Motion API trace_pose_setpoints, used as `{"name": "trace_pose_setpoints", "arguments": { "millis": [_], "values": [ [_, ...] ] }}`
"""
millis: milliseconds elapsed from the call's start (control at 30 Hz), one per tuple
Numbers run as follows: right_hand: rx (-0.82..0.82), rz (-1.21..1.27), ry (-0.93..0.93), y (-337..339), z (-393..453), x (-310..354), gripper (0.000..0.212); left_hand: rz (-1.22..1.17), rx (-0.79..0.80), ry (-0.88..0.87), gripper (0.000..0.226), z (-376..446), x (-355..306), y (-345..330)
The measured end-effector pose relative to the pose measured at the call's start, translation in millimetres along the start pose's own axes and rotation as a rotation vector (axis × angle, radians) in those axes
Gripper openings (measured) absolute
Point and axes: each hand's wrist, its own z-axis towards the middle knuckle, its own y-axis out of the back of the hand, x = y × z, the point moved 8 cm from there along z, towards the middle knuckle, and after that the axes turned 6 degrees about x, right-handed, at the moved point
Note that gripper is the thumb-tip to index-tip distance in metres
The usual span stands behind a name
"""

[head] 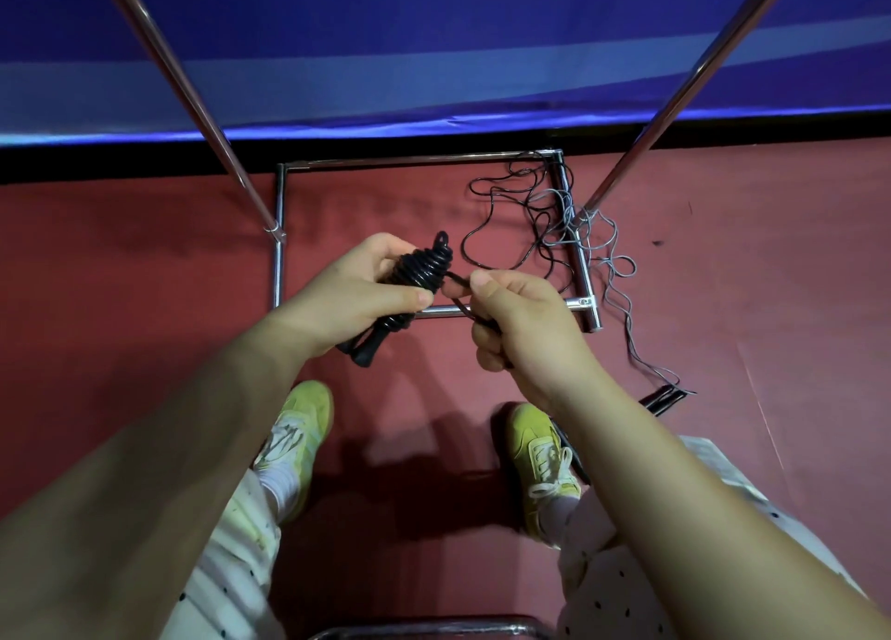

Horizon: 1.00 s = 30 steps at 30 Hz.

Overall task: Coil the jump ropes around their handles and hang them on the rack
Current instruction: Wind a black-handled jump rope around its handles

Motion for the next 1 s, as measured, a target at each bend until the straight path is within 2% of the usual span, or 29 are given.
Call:
{"name": "trace_pose_setpoints", "arguments": {
  "millis": [233, 367, 633, 700, 800, 900, 1000],
  "values": [
    [0.024, 0.109, -0.050, -6.6, -0.8, -7.6, 0.029, 0.056, 0.038, 0.034, 0.057, -2.6, -2.8, -6.0],
    [0.036, 0.135, -0.058, -3.9, 0.1, -4.1, 0.026, -0.094, 0.027, 0.036, 0.046, -2.9, -0.4, -9.4],
    [-0.011, -0.078, -0.168, 18.0, 3.7, -6.9, 0.029, -0.368, 0.041, 0.195, 0.021, -7.1, 9.9, -16.1],
    [-0.028, -0.082, -0.165, 19.5, 3.0, -5.6, 0.029, -0.431, 0.023, 0.208, 0.025, -7.4, 8.8, -17.0],
    [-0.094, -0.203, -0.171, 28.0, 1.2, -1.4, 0.027, -0.359, 0.049, 0.150, 0.012, -7.1, 4.2, -18.1],
    [-0.089, -0.296, -0.236, 34.1, -0.1, -3.3, 0.026, -0.289, 0.062, 0.122, 0.026, -8.7, 2.4, -15.4],
    [-0.057, -0.301, -0.301, 39.3, -0.6, -7.9, 0.036, -0.308, 0.023, 0.085, 0.026, -8.2, -2.3, -10.2]
  ]
}}
